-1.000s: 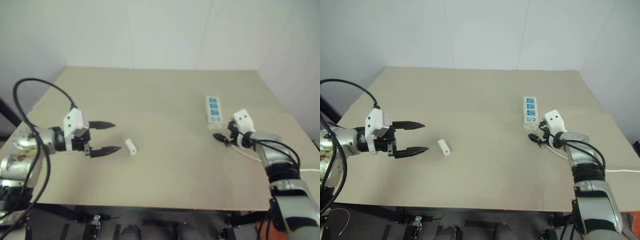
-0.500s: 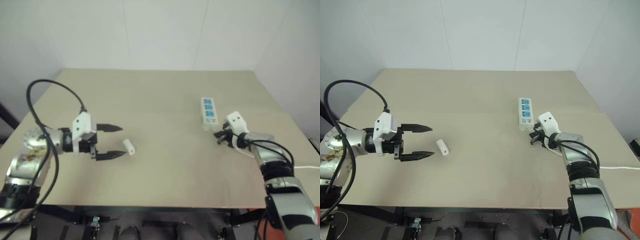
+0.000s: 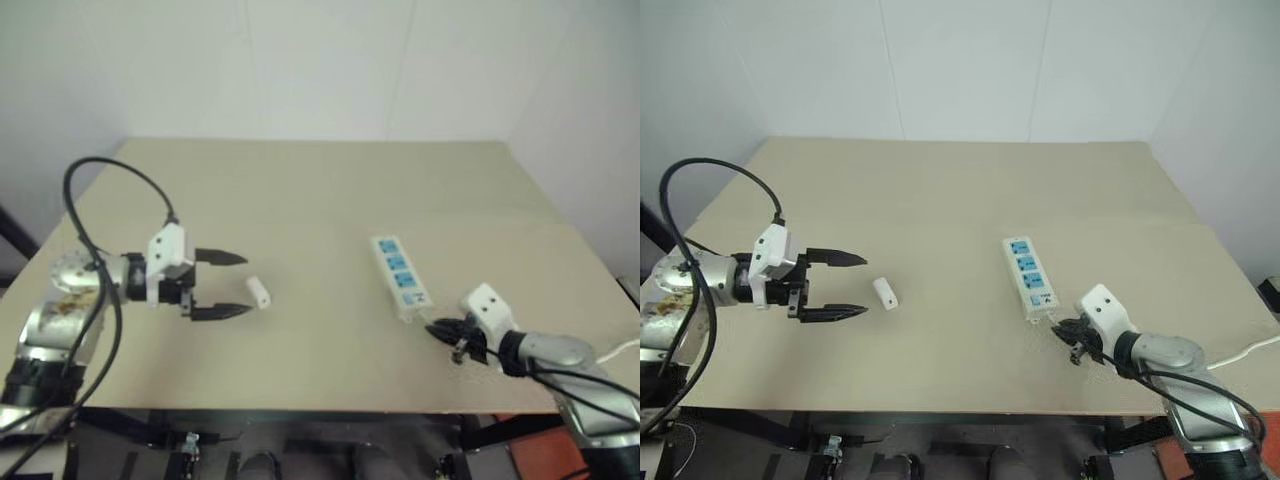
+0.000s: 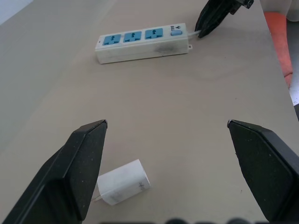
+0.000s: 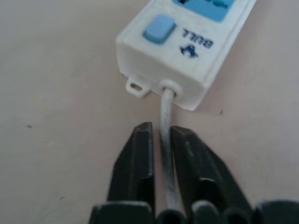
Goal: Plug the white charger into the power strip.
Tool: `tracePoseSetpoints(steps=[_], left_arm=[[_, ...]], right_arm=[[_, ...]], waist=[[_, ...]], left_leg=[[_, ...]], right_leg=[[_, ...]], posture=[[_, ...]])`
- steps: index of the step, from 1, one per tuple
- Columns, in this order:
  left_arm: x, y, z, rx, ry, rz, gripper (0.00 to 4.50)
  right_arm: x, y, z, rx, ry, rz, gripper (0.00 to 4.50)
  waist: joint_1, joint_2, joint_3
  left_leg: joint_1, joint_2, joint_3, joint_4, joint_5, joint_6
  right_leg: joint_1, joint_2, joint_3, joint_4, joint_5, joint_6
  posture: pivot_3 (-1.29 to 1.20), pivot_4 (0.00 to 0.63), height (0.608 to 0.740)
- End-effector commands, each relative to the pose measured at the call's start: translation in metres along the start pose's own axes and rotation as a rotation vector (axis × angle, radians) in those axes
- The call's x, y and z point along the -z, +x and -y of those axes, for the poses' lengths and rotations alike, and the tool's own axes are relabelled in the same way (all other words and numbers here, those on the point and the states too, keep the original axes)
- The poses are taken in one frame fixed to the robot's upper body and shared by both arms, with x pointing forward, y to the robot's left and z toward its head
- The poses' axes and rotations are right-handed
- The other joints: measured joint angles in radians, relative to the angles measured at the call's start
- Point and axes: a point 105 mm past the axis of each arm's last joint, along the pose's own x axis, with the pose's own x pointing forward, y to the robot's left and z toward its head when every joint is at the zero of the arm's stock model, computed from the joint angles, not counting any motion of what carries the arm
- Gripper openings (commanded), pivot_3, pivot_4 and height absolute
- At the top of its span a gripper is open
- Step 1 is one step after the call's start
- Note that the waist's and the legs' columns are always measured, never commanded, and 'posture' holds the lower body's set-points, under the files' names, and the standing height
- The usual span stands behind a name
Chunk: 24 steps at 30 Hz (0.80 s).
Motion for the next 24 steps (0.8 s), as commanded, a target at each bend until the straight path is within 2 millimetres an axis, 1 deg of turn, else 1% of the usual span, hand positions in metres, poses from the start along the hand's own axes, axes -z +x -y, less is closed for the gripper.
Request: tracePoseSetpoints(steps=[1, 2, 3, 7, 8, 11, 16, 18, 22, 24], left_arm=[[-0.01, 0.002, -0.004, 0.015, 0.055, 0.017, 4.5], [-0.01, 0.002, -0.005, 0.015, 0.056, 0.016, 4.5], [-0.009, 0.002, -0.005, 0.015, 0.056, 0.015, 4.5], [-0.007, 0.003, -0.005, 0.016, 0.054, 0.012, 4.5], [-0.006, 0.002, -0.005, 0.013, 0.051, 0.01, 4.5], [-0.003, 0.002, -0.004, 0.009, 0.046, 0.006, 4.5], [-0.001, 0.002, -0.002, 0.008, 0.043, 0.003, 4.5], [-0.001, 0.002, -0.002, 0.007, 0.043, 0.0, 4.5], [-0.001, 0.002, -0.003, 0.004, 0.048, -0.007, 4.5], [-0.001, 0.002, -0.003, 0.004, 0.049, -0.013, 4.5]], right_arm=[[-0.015, -0.002, 0.004, 0.049, 0.015, 0.04, 2.29], [-0.016, -0.003, 0.004, 0.055, 0.016, 0.043, 2.6], [-0.016, -0.004, 0.004, 0.063, 0.021, 0.049, 3.06], [-0.015, -0.004, 0.008, 0.15, 0.046, 0.09, 4.36], [-0.016, -0.004, 0.006, 0.162, 0.056, 0.115, 4.43], [-0.02, -0.001, 0.004, 0.217, 0.063, 0.152, 4.43], [-0.031, 0.01, 0.001, 0.275, 0.124, 0.216, 4.43], [-0.032, 0.014, 0.001, 0.307, 0.159, 0.242, 4.43], [-0.026, 0.022, -0.013, 0.278, 0.183, 0.242, 4.43], [-0.027, 0.023, -0.016, 0.284, 0.196, 0.262, 4.43]], waist=[[0.001, 0.0, 0.0], [0.002, 0.0, 0.0], [0.002, 0.0, 0.0], [0.003, 0.0, 0.0], [0.004, 0.0, 0.0], [0.005, 0.0, 0.0], [0.003, 0.0, 0.0], [0.003, 0.0, 0.0], [0.003, 0.0, 0.0], [0.004, 0.0, 0.0]], left_leg=[[0.002, 0.0, 0.0, 0.0, 0.0, 0.0], [0.003, 0.0, 0.0, 0.0, 0.0, 0.0], [0.003, 0.0, 0.0, 0.0, 0.0, 0.0], [-0.001, 0.0, 0.0, -0.001, 0.0, 0.0], [-0.003, 0.0, 0.0, -0.001, 0.0, 0.0], [-0.006, 0.0, 0.0, -0.001, 0.0, 0.0], [-0.004, 0.0, 0.0, -0.001, 0.0, 0.0], [-0.004, 0.0, -0.001, -0.001, 0.0, 0.0], [-0.004, 0.0, 0.0, -0.001, 0.0, 0.0], [-0.004, 0.0, 0.0, -0.001, 0.0, 0.0]], right_leg=[[0.002, 0.0, 0.0, 0.0, 0.0, 0.0], [0.003, 0.0, 0.0, 0.0, 0.0, 0.0], [0.003, 0.0, 0.0, 0.0, 0.0, 0.0], [0.001, 0.0, 0.0, -0.001, -0.001, 0.0], [-0.001, 0.0, 0.0, -0.001, -0.001, 0.0], [-0.003, -0.001, 0.0, -0.001, -0.001, 0.0], [-0.003, -0.001, 0.0, -0.001, -0.001, 0.0], [-0.003, 0.0, 0.0, 0.0, -0.001, 0.0], [-0.003, 0.0, 0.0, 0.0, -0.001, 0.0], [-0.003, 0.0, 0.0, 0.0, -0.001, 0.0]], posture=[[0.0, 0.15, 0.74], [0.0, 0.15, 0.74], [0.0, 0.15, 0.74], [0.0, 0.15, 0.74], [0.0, 0.15, 0.74], [0.0, 0.15, 0.74], [0.0, 0.15, 0.74], [0.0, 0.15, 0.74], [0.0, 0.15, 0.74], [0.0, 0.15, 0.74]])
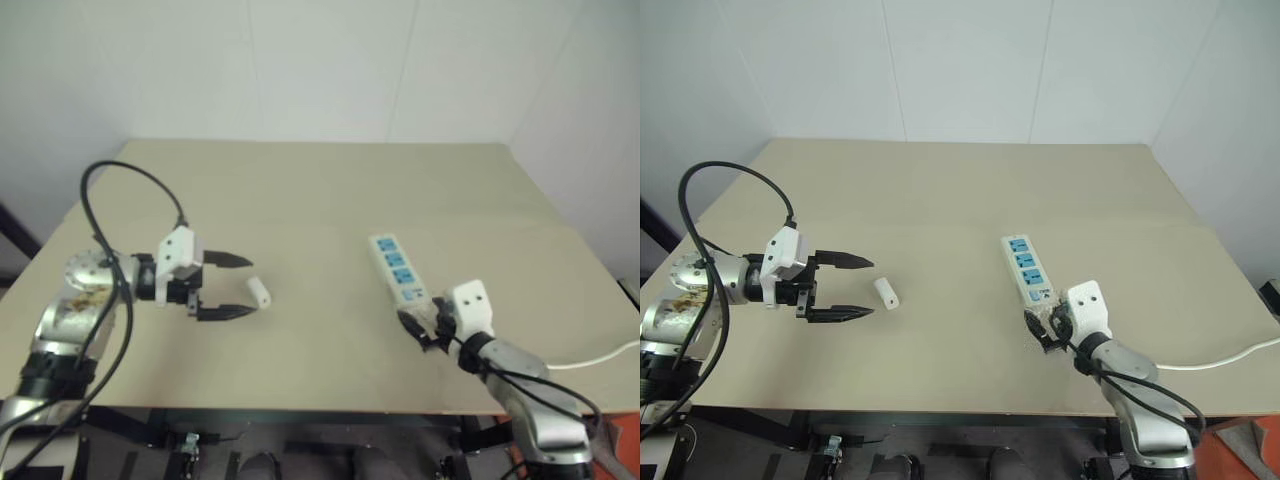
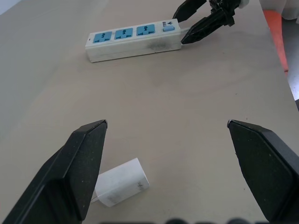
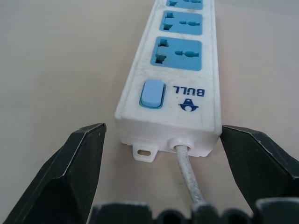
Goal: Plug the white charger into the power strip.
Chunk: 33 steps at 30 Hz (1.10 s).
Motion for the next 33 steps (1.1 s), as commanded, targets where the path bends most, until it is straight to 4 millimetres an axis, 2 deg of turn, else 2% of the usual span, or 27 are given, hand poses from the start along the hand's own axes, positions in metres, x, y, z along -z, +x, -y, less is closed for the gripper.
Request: tracePoseSetpoints(steps=[1, 12, 22, 27, 30, 31, 33], left_arm=[[-0.008, -0.003, -0.003, -0.013, 0.047, -0.003, 4.5], [-0.007, -0.001, -0.005, -0.016, 0.048, -0.006, 4.5], [-0.007, 0.001, -0.005, -0.02, 0.045, -0.002, 4.5], [-0.007, 0.002, -0.005, -0.022, 0.043, 0.005, 4.5], [-0.007, 0.002, -0.005, -0.026, 0.043, 0.006, 4.5], [-0.007, 0.002, -0.005, -0.027, 0.041, 0.006, 4.5], [-0.007, 0.002, -0.006, -0.019, 0.044, 0.0, 4.5]], right_arm=[[-0.012, -0.001, -0.004, 0.016, -0.001, 0.078, 4.43], [-0.002, 0.018, -0.005, 0.156, 0.139, 0.155, 4.43], [0.007, 0.025, -0.005, 0.235, 0.119, 0.232, 4.43], [0.008, 0.029, -0.006, 0.201, 0.139, 0.244, 4.43], [0.008, 0.03, -0.007, 0.176, 0.137, 0.245, 3.85], [0.009, 0.03, -0.008, 0.174, 0.126, 0.242, 3.52], [0.009, 0.032, -0.011, 0.167, 0.098, 0.237, 3.44]], waist=[[0.0, 0.0, 0.0], [-0.001, 0.0, 0.0], [-0.002, 0.0, 0.0], [-0.003, -0.001, -0.001], [-0.003, -0.001, -0.001], [-0.003, -0.001, -0.001], [-0.003, -0.001, -0.001]], left_leg=[[0.0, 0.0, 0.0, 0.0, 0.0, 0.0], [0.0, 0.0, 0.0, -0.001, 0.0, 0.0], [0.001, 0.0, 0.0, -0.001, 0.0, 0.0], [0.002, 0.0, 0.0, 0.0, 0.0, 0.0], [0.002, 0.0, 0.0, -0.001, 0.0, 0.0], [0.002, 0.0, 0.0, -0.001, 0.0, 0.0], [0.002, 0.0, 0.0, -0.001, 0.0, 0.0]], right_leg=[[0.0, 0.0, 0.0, 0.0, 0.0, 0.0], [0.0, 0.0, 0.0, 0.0, 0.0, 0.0], [0.0, 0.0, 0.0, 0.0, 0.0, 0.0], [0.001, 0.0, 0.0, 0.0, 0.0, 0.0], [0.001, 0.0, 0.0, 0.0, 0.0, 0.0], [0.001, 0.0, 0.0, 0.0, 0.0, 0.0], [0.001, 0.0, 0.0, 0.0, 0.0, 0.0]], posture=[[0.0, 0.15, 0.74], [0.0, 0.15, 0.74], [0.0, 0.15, 0.74], [0.0, 0.15, 0.74], [0.0, 0.15, 0.74], [0.0, 0.15, 0.74], [0.0, 0.15, 0.74]])
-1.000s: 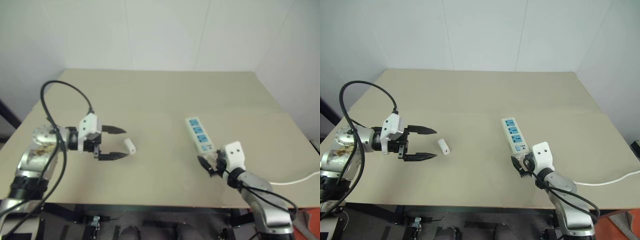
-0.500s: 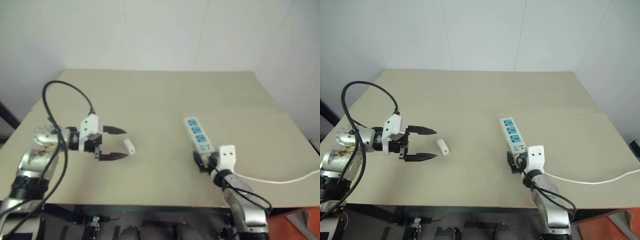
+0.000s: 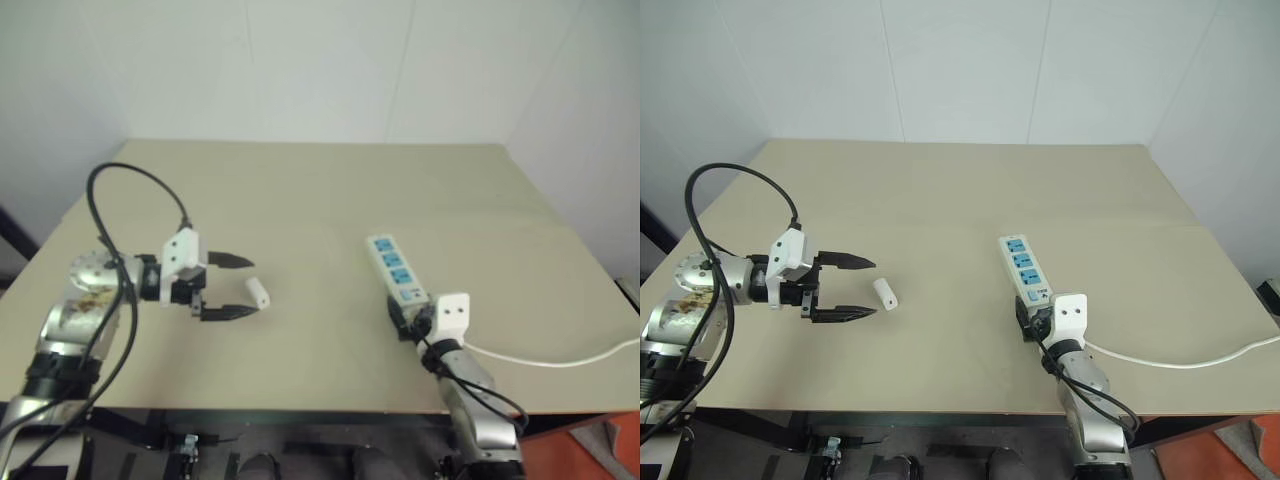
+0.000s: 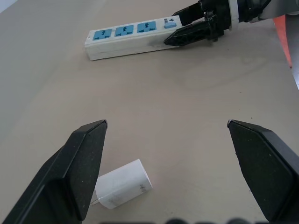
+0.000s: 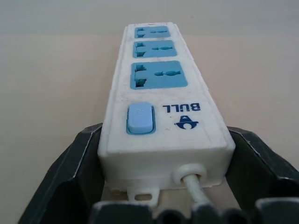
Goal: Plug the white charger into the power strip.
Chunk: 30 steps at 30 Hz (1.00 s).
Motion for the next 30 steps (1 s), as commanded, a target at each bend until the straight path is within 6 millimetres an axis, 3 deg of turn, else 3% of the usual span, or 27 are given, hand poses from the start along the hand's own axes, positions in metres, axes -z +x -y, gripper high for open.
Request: tracePoseSetpoints(steps=[1, 7, 11, 14, 18, 24, 30], left_arm=[[-0.01, 0.0, -0.005, 0.006, 0.06, 0.005, 4.5], [-0.036, 0.015, -0.019, 0.165, 0.291, -0.074, 4.5], [-0.07, 0.046, -0.03, 0.359, 0.521, -0.191, 4.5], [-0.069, 0.062, -0.033, 0.502, 0.686, -0.362, 4.5], [-0.062, 0.077, -0.038, 0.629, 0.763, -0.513, 4.5], [-0.044, 0.078, -0.04, 0.778, 0.892, -0.648, 4.5], [-0.03, 0.08, -0.039, 0.853, 0.894, -0.727, 4.5]], right_arm=[[-0.002, 0.003, -0.004, -0.015, -0.025, 0.013, 3.44], [0.003, 0.007, -0.004, -0.039, -0.016, -0.017, 3.44], [0.007, 0.01, -0.004, -0.071, -0.002, -0.046, 3.44], [0.009, 0.011, -0.01, -0.112, -0.02, -0.066, 3.44], [0.01, 0.012, -0.009, -0.1, -0.008, -0.074, 3.44], [0.014, 0.009, -0.012, -0.101, -0.001, -0.091, 3.44], [0.015, 0.007, -0.013, -0.099, 0.018, -0.093, 3.44]], waist=[[0.0, 0.0, 0.0], [0.002, -0.002, -0.001], [0.005, -0.004, -0.002], [-0.006, -0.004, -0.003], [-0.015, -0.004, -0.002], [-0.019, -0.004, -0.002], [-0.013, -0.004, -0.002]], left_leg=[[0.0, 0.0, 0.0, 0.0, 0.0, 0.0], [0.002, 0.0, 0.0, 0.0, 0.0, 0.0], [0.001, -0.001, -0.001, 0.001, 0.0, 0.0], [0.002, -0.001, 0.001, 0.0, 0.0, 0.0], [0.002, -0.001, 0.0, -0.001, 0.0, 0.0], [-0.002, -0.001, 0.0, -0.001, 0.0, 0.0], [-0.003, -0.001, -0.001, 0.0, 0.0, 0.001]], right_leg=[[0.0, 0.0, 0.0, 0.0, 0.0, 0.0], [0.002, 0.0, 0.0, 0.0, 0.0, 0.0], [0.003, 0.001, -0.001, -0.001, 0.0, 0.0], [0.003, 0.0, 0.003, -0.002, 0.0, 0.001], [0.002, 0.002, 0.002, -0.001, -0.001, 0.001], [0.0, 0.002, 0.002, -0.001, -0.001, 0.001], [-0.001, 0.001, 0.002, -0.002, -0.001, 0.001]], posture=[[0.0, 0.15, 0.74], [0.0, 0.15, 0.74], [0.0, 0.15, 0.74], [0.0, 0.15, 0.74], [0.0, 0.15, 0.74], [0.0, 0.15, 0.74], [0.0, 0.15, 0.74]])
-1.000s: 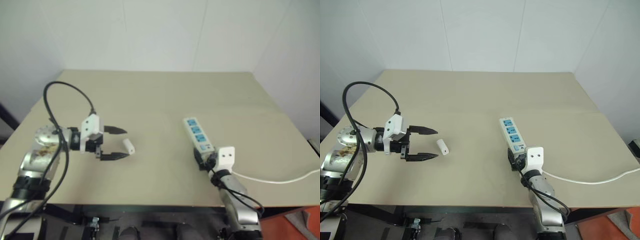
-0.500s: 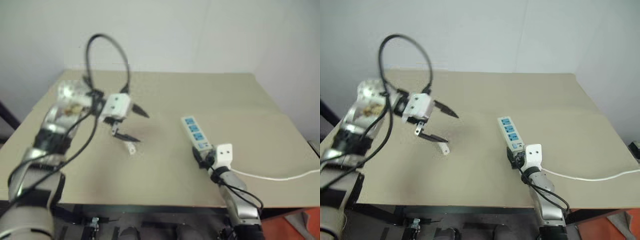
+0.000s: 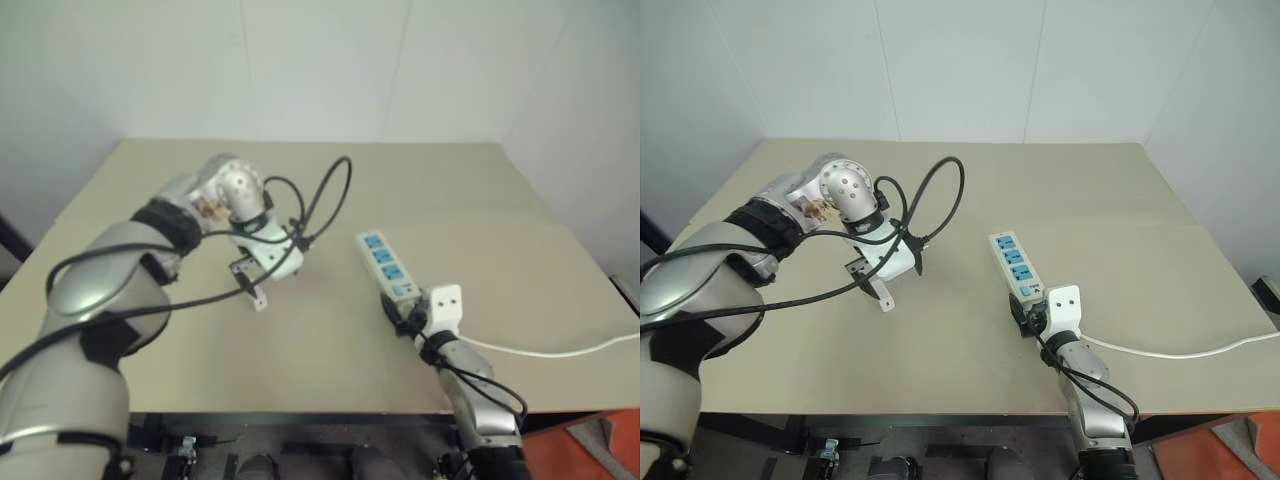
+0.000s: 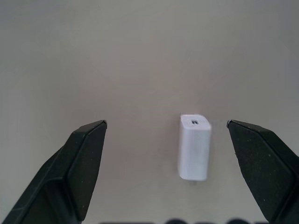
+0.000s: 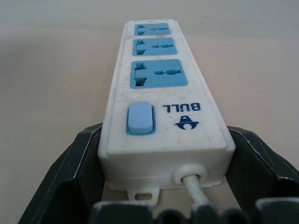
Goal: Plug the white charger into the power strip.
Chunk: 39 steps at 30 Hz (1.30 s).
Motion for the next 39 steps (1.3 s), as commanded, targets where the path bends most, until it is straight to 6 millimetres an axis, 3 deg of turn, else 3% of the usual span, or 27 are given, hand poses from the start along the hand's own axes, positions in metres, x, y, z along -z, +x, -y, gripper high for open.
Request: tracePoseSetpoints(steps=[1, 21, 39], left_arm=[[0.0, -0.005, -0.001, 0.023, 0.053, -0.036, 4.5], [0.007, 0.023, 0.008, 0.183, 0.168, -0.121, 4.5], [0.016, 0.045, 0.011, 0.223, 0.149, -0.198, 4.5]], right_arm=[[0.016, -0.004, -0.006, -0.016, 0.041, -0.065, 3.44], [0.016, -0.011, -0.001, 0.008, 0.034, -0.076, 3.44], [0.021, -0.013, -0.006, 0.016, 0.052, -0.094, 3.44]], waist=[[0.0, 0.0, 0.0], [0.015, 0.0, 0.0], [0.016, 0.0, 0.0]], left_leg=[[0.0, 0.0, 0.0, 0.0, 0.0, 0.0], [-0.001, 0.0, 0.0, 0.0, 0.0, 0.0], [0.0, 0.0, -0.001, 0.0, 0.0, 0.0]], right_leg=[[0.0, 0.0, 0.0, 0.0, 0.0, 0.0], [0.0, 0.0, 0.0, 0.0, 0.0, 0.0], [0.0, 0.0, -0.001, 0.0, 0.0, 0.0]], posture=[[0.0, 0.15, 0.74], [0.0, 0.15, 0.74], [0.0, 0.15, 0.74]])
